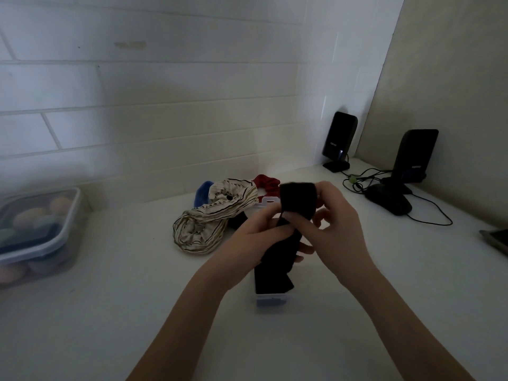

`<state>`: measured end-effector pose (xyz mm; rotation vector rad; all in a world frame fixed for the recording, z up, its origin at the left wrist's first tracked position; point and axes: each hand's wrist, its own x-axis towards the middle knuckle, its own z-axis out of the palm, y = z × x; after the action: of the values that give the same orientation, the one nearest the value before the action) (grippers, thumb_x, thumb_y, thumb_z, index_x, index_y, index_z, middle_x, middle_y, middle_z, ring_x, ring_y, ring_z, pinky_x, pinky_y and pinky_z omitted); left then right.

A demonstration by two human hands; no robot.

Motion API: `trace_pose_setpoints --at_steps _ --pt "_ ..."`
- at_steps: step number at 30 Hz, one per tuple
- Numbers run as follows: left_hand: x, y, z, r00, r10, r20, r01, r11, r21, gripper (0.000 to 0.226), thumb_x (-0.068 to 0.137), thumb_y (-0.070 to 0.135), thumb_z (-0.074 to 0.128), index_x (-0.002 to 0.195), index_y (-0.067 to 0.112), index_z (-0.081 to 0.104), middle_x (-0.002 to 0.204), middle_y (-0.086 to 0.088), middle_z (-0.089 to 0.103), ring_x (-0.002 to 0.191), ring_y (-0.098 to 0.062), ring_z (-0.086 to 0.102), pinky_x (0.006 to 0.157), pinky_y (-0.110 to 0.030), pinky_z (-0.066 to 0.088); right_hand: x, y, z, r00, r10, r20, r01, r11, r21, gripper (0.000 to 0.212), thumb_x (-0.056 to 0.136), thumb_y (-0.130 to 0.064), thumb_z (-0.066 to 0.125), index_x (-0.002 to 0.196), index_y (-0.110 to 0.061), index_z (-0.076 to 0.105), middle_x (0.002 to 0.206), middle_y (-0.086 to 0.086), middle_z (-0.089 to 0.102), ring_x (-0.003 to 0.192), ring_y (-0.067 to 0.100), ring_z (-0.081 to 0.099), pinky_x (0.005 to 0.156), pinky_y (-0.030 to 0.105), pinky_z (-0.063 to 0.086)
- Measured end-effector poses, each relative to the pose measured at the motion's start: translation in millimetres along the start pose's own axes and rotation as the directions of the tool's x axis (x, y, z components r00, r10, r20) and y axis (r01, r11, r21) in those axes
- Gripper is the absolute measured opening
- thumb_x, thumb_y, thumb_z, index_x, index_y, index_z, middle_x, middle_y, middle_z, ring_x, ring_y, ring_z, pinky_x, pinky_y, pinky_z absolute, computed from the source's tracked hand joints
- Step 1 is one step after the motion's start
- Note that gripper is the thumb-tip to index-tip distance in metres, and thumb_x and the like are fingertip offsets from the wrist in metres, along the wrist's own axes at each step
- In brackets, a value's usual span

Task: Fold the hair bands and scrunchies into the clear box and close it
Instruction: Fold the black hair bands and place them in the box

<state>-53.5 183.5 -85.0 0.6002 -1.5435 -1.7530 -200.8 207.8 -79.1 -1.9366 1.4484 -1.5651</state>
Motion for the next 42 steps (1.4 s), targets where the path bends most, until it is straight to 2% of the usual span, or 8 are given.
trace_pose_setpoints --at_steps 3,9,13,17,22,26,34,42 --pt "-0.2 -0.1 -0.8 1.000 0.011 -0.003 -0.011 0.999 0.036 0.027 0.094 0.004 0.044 0.111 0.018 0.060 0.080 0.000 0.069 0.069 -0.019 0.067 0.067 -0.028 0.054 3.0 1.0 -4.1 0.983 0.136 0.122 -0.157 0.970 0.186 0.034 0.073 -0.027 0.076 0.100 -0.039 0.059 0.091 -0.004 0.068 0.087 0.024 0.063 0.073 0.037 0.055" --pt "-0.4 1.3 -2.3 0.996 -0.033 0.078 0.034 0.999 -0.007 0.028 0.093 0.003 0.033 0.088 0.013 0.059 0.067 -0.004 0.054 0.046 -0.015 0.045 0.049 -0.024 0.041 4.5 9.3 -10.0 0.907 0.211 0.365 -0.319 0.910 0.266 0.083 0.050 -0.064 0.078 0.119 -0.019 0.062 0.114 0.015 0.065 0.107 0.034 0.059 0.095 0.058 0.045" --pt "-3.2 3.3 -2.3 0.973 -0.104 0.205 0.101 0.995 0.025 0.018 0.088 0.012 0.034 0.090 0.010 0.052 0.065 -0.005 0.050 0.044 -0.014 0.040 0.046 -0.022 0.039 1.2 5.5 -10.1 0.865 0.131 0.484 -0.362 0.830 0.424 0.063 0.050 -0.062 0.080 0.100 -0.026 0.069 0.110 -0.008 0.070 0.105 0.008 0.064 0.076 0.019 0.052" --pt "-5.2 5.6 -2.3 0.960 -0.128 0.250 0.111 0.991 0.079 0.017 0.089 0.023 0.042 0.091 0.008 0.049 0.067 -0.007 0.054 0.045 -0.016 0.045 0.049 -0.022 0.043 -0.5 2.1 -5.8 0.852 0.066 0.519 -0.357 0.799 0.485 0.048 0.053 -0.060 0.080 0.080 -0.023 0.067 0.118 0.001 0.065 0.118 0.018 0.058 0.094 0.030 0.050" --pt "-7.0 6.2 -1.6 0.964 -0.150 0.221 0.138 0.988 0.068 0.024 0.088 0.028 0.047 0.097 0.008 0.058 0.078 -0.007 0.069 0.059 -0.019 0.065 0.059 -0.027 0.054 -0.1 -1.2 -4.1 0.894 0.114 0.433 -0.351 0.780 0.519 0.042 0.059 -0.067 0.072 0.073 -0.028 0.070 0.100 0.005 0.072 0.090 0.056 0.055 0.076 0.042 0.045" --pt "-8.4 6.5 0.8 0.967 -0.154 0.205 0.141 0.987 0.075 0.030 0.089 0.036 0.047 0.093 0.009 0.062 0.077 -0.009 0.070 0.060 -0.021 0.067 0.060 -0.027 0.055 -0.6 -6.1 -3.5 0.891 0.096 0.443 -0.330 0.807 0.490 0.044 0.058 -0.077 0.064 0.076 -0.038 0.072 0.098 0.014 0.069 0.071 0.026 0.060 0.054 0.016 0.044" --pt "-8.1 7.7 3.1 0.983 -0.117 0.144 0.119 0.993 0.000 0.032 0.088 0.036 0.045 0.085 0.015 0.068 0.077 -0.009 0.073 0.061 -0.020 0.070 0.058 -0.027 0.056 -1.4 1.5 -6.9 0.821 -0.029 0.569 -0.400 0.682 0.612 0.080 0.061 -0.056 0.078 0.122 -0.010 0.054 0.129 0.016 0.058 0.076 0.021 0.066 0.048 0.017 0.048" --pt "-7.9 8.5 4.7 0.974 -0.150 0.169 0.163 0.984 -0.071 0.038 0.090 0.037 0.040 0.104 0.010 0.062 0.086 -0.012 0.073 0.073 -0.025 0.071 0.067 -0.031 0.058 -0.3 6.1 -11.2 0.837 0.020 0.546 -0.407 0.690 0.599 0.043 0.067 -0.045 0.077 0.095 -0.013 0.068 0.119 0.014 0.066 0.045 0.006 0.054 0.040 0.016 0.042"
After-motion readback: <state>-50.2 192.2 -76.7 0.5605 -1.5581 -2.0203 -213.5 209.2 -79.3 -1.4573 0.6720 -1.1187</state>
